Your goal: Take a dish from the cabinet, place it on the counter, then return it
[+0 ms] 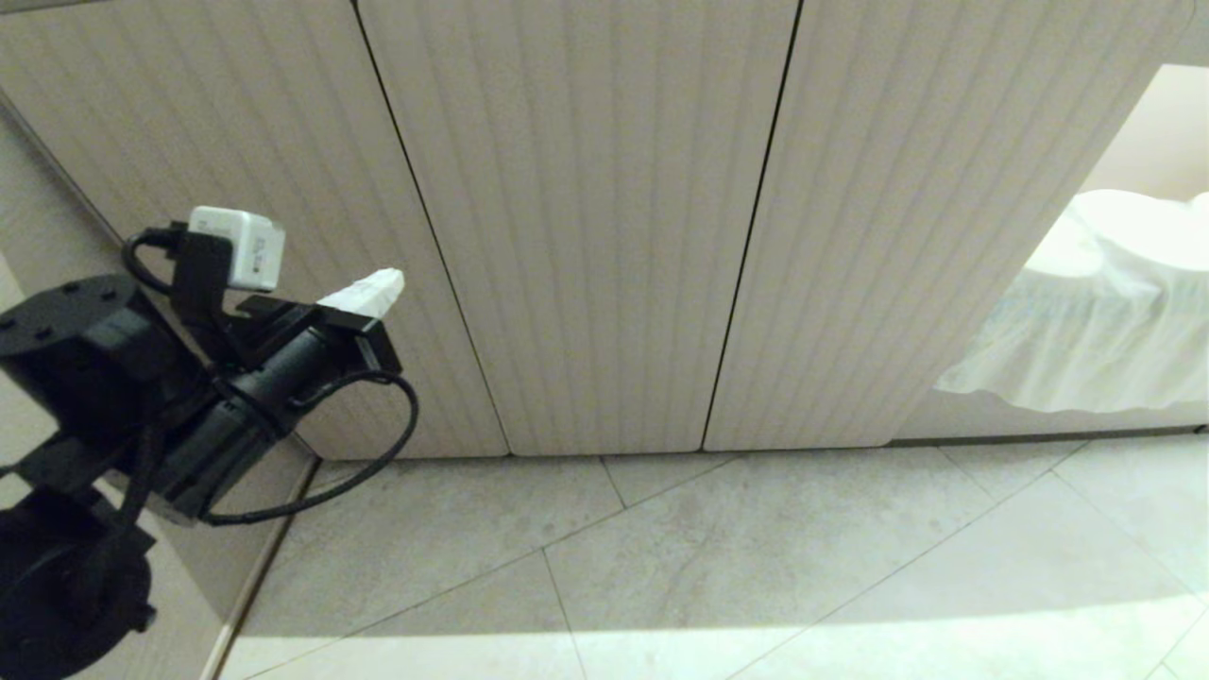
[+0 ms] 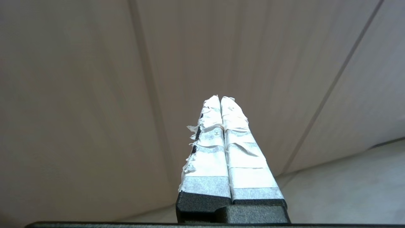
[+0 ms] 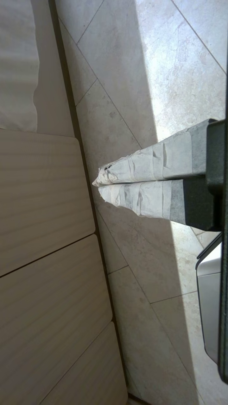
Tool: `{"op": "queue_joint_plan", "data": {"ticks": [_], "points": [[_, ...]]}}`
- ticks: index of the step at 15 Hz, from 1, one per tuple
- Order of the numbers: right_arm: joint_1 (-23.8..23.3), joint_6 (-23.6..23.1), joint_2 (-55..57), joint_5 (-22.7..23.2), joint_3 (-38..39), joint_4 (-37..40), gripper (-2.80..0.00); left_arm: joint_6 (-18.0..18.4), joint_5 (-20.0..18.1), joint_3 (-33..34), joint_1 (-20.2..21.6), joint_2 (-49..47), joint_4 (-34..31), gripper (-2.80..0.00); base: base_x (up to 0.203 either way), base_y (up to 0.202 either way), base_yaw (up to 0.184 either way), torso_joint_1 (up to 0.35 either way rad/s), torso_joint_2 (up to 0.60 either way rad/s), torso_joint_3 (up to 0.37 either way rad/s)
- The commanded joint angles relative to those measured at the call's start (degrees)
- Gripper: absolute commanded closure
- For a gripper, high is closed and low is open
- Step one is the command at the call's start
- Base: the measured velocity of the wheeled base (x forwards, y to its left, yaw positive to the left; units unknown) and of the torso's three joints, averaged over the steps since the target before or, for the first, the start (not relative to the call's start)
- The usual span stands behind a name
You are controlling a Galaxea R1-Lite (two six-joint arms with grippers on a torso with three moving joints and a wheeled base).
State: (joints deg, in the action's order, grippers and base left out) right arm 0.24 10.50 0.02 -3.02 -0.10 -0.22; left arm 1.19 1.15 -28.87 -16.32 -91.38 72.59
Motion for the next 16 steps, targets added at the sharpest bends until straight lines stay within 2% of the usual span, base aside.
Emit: {"op": "queue_joint_plan", "data": {"ticks": [1, 3, 10, 13, 16], "points": [[0.0, 0.1, 0.0, 0.0, 0.0, 0.0, 0.0, 3.0, 0.6, 5.9, 1.7, 5.3, 0.7, 0.0, 0.0, 0.0, 0.0, 0.0, 0.0, 0.0], [0.0, 0.1, 0.0, 0.0, 0.0, 0.0, 0.0, 4.2, 0.8, 10.9, 2.7, 9.8, 0.7, 0.0, 0.0, 0.0, 0.0, 0.0, 0.0, 0.0], [0.0, 0.1, 0.0, -0.1, 0.0, 0.0, 0.0, 4.5, 0.9, 27.7, 7.4, 29.3, -2.8, 0.0, 0.0, 0.0, 0.0, 0.0, 0.0, 0.0], [0.0, 0.1, 0.0, 0.0, 0.0, 0.0, 0.0, 4.1, 0.5, 28.7, 10.8, 39.1, -12.3, 0.0, 0.0, 0.0, 0.0, 0.0, 0.0, 0.0], [0.0, 0.1, 0.0, -0.1, 0.0, 0.0, 0.0, 3.5, 0.1, 28.8, 12.7, 51.4, -28.4, 0.0, 0.0, 0.0, 0.0, 0.0, 0.0, 0.0]]}}
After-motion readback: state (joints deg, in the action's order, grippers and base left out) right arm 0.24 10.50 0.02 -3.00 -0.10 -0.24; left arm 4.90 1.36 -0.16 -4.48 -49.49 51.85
